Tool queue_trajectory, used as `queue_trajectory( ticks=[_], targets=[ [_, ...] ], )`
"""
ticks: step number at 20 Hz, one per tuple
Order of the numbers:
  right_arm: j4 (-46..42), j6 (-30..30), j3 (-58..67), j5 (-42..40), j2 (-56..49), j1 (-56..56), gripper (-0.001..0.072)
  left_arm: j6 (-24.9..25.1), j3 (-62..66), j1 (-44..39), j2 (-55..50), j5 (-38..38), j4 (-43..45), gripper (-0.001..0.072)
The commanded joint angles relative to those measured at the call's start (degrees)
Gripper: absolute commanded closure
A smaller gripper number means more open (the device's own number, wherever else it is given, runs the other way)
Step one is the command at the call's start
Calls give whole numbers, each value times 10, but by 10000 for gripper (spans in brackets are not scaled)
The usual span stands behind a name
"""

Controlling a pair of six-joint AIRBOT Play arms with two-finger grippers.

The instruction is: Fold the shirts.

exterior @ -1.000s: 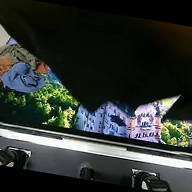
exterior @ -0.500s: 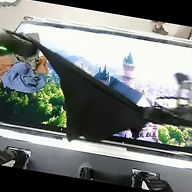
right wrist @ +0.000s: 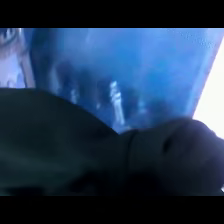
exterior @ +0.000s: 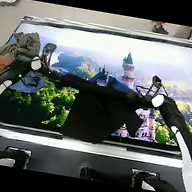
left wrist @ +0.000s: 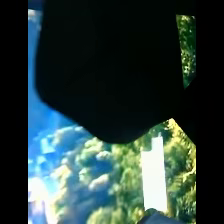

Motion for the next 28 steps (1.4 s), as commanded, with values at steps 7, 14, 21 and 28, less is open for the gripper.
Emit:
queue_trajectory(
  ticks=[7, 14, 21, 28],
  targets=[
    [42, -124, 204, 322, 14, -196, 45, 54, 18, 32, -27, -89, -37, 676],
    [85, -115, -143, 408, 113, -110, 101, 54, 18, 35, -30, -97, -42, 676],
    [320, -81, -306, 122, 121, 138, 31, 54, 18, 35, -30, -95, -47, 676],
    [379, -87, -294, -11, 78, 182, 668, 54, 18, 35, -30, -97, -46, 676]
  ],
)
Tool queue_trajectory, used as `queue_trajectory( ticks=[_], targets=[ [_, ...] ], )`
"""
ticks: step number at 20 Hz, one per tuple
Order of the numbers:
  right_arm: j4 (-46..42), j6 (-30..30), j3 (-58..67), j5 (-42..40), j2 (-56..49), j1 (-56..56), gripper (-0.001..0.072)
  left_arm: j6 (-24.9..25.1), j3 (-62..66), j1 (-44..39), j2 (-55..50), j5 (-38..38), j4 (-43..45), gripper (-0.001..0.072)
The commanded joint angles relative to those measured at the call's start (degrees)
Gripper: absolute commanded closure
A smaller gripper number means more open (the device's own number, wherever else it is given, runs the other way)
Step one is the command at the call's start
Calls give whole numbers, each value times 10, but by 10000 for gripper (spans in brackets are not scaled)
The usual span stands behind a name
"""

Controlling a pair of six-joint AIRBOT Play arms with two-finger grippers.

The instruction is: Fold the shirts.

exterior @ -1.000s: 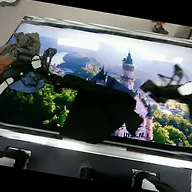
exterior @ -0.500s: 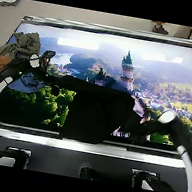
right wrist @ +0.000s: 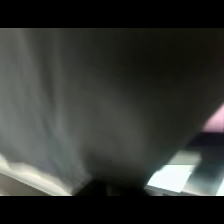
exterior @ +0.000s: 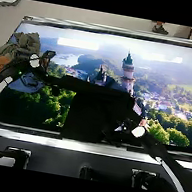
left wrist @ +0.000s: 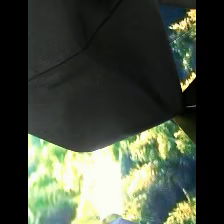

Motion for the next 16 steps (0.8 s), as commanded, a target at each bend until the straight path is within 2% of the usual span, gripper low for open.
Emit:
queue_trajectory(
  ticks=[1, 3, 5, 8, 9, 10, 11, 12, 13, 14, 16],
  targets=[
    [-42, -8, 21, -20, -6, -19, 668, 0, 1, 1, 0, -3, 0, 676],
    [-201, 9, 82, 65, 6, -122, 668, 0, 0, 1, 0, -10, 0, 676],
    [-307, 33, 160, 110, 22, -251, 668, 0, 0, -1, 0, -14, -3, 676],
    [-304, 33, 242, 107, 29, -393, 667, 0, 0, -9, -3, -13, -22, 677],
    [-306, 32, 242, 104, 29, -401, 667, 0, 0, -14, -5, -13, -28, 677],
    [-309, 23, 241, 135, 21, -400, 666, 0, 0, -22, -8, -12, -30, 676],
    [-311, 15, 241, 163, 8, -393, 629, 0, 0, -30, -12, -13, -30, 676],
    [-310, 6, 241, 178, 0, -389, 438, 0, 0, -38, -15, -13, -30, 677],
    [-310, -10, 242, 199, 2, -389, 210, 0, 0, -46, -17, -13, -30, 676],
    [-311, -36, 243, 235, 11, -395, 108, 0, 0, -52, -18, -13, -30, 676],
    [-342, -51, 242, 338, 29, -409, 100, 8, 0, -59, -18, -13, -30, 676]
  ],
)
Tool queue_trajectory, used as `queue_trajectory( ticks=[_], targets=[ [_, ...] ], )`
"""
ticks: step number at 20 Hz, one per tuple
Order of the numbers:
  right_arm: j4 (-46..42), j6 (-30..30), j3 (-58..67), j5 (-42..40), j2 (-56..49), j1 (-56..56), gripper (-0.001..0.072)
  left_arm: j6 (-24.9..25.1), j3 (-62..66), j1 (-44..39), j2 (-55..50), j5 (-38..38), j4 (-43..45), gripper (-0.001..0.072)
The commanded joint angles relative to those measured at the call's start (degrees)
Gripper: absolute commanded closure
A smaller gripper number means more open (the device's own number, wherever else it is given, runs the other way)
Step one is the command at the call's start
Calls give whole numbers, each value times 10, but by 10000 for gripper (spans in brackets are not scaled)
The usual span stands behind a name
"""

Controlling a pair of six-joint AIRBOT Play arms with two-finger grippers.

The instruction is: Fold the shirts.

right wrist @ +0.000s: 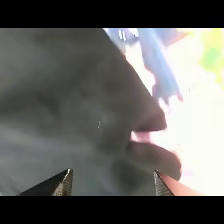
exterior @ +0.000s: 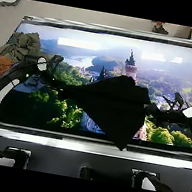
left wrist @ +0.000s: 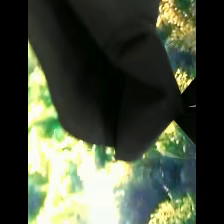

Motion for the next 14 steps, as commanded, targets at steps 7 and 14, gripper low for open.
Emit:
queue_trajectory(
  ticks=[7, 14],
  targets=[
    [116, -82, -254, 140, 24, -19, 109, 25, 0, -15, -3, -2, -2, 676],
    [228, -75, -324, -13, 25, 49, 186, 25, 0, -15, -3, -2, -2, 676]
  ],
)
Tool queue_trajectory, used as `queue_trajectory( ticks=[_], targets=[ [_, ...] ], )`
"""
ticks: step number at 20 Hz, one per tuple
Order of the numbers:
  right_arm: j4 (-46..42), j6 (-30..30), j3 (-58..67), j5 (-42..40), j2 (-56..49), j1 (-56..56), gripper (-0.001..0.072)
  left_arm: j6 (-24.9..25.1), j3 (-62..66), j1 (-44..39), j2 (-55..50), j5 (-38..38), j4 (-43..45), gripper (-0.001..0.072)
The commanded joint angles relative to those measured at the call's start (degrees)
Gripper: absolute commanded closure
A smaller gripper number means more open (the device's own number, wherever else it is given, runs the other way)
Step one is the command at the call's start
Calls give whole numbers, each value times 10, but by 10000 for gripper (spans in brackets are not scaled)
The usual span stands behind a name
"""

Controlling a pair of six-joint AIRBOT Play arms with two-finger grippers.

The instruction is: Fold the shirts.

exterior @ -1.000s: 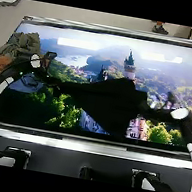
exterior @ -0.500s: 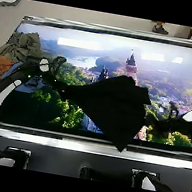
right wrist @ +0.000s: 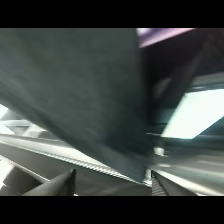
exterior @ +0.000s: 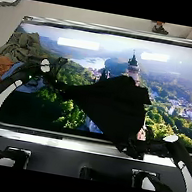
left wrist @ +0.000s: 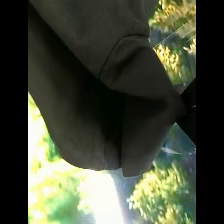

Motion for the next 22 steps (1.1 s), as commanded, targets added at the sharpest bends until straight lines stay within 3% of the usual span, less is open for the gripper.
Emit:
queue_trajectory(
  ticks=[1, 2, 3, 5, 9, 12, 14, 16, 18, 22],
  targets=[
    [86, 7, -22, -120, 1, 81, 327, 1, 0, 0, 0, 0, 0, 676],
    [106, 8, -20, -156, 1, 114, 568, 1, 1, 0, 0, 0, 0, 676],
    [108, 9, -6, -164, 1, 128, 666, 0, 2, 0, 3, 0, 6, 677],
    [75, -25, 61, -130, 10, 125, 667, 1, 18, 0, 27, 5, 22, 679],
    [-107, -49, 345, -98, 97, 125, 667, -4, 137, 0, 138, 50, 52, 678],
    [-238, -44, 598, -215, 174, 125, 667, -4, 266, 0, 234, 145, 56, 678],
    [-270, 22, 706, -331, 217, 125, 667, -28, 339, 0, 288, 216, 56, 678],
    [-268, 56, 765, -366, 249, 125, 667, -60, 370, -8, 336, 284, 39, 678],
    [-268, 57, 782, -339, 271, 125, 667, -58, 370, -31, 371, 330, -1, 678],
    [-275, 57, 782, -274, 279, 125, 667, -56, 370, -69, 387, 337, 20, 678]
  ],
)
